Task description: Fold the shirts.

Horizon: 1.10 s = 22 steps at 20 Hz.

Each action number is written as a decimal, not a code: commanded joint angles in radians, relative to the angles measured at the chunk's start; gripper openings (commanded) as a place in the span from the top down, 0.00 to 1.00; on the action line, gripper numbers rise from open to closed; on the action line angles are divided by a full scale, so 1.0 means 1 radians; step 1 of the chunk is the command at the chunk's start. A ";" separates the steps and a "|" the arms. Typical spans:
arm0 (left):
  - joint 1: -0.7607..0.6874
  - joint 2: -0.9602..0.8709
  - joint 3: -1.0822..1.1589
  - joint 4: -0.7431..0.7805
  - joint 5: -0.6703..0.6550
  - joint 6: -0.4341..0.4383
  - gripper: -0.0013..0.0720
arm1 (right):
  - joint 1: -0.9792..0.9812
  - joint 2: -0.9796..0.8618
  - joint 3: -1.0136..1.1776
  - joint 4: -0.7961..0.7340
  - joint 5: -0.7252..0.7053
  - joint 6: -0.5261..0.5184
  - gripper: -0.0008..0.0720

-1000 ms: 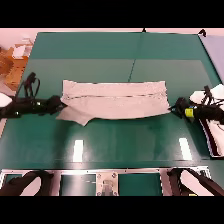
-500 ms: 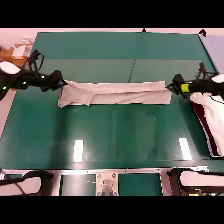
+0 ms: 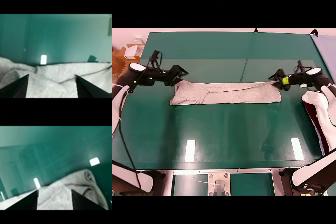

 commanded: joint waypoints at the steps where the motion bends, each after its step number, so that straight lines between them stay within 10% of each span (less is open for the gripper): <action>1: 0.046 -0.012 0.085 -0.057 -0.097 0.026 0.10 | -0.090 -0.024 0.131 -0.021 0.220 -0.058 0.33; 11: 0.075 -0.012 0.131 -0.063 -0.302 0.019 0.10 | -0.109 -0.152 0.118 -0.133 0.399 -0.166 0.23; 12: 0.072 -0.012 0.130 -0.067 -0.302 0.013 0.18 | -0.097 -0.166 0.118 -0.114 0.404 -0.189 0.23; 13: 0.067 -0.012 0.131 -0.075 -0.303 0.011 0.54 | -0.089 -0.175 0.118 -0.096 0.409 -0.199 0.23; 14: 0.064 -0.012 0.131 -0.087 -0.303 0.011 0.91 | -0.079 -0.182 0.119 -0.076 0.409 -0.211 0.39; 17: 0.036 -0.012 0.131 -0.115 -0.298 0.010 0.96 | -0.070 -0.184 0.125 -0.054 0.418 -0.225 0.93; 22: -0.126 -0.013 0.130 -0.058 -0.229 0.010 0.96 | -0.078 -0.134 0.252 -0.045 0.549 -0.204 0.97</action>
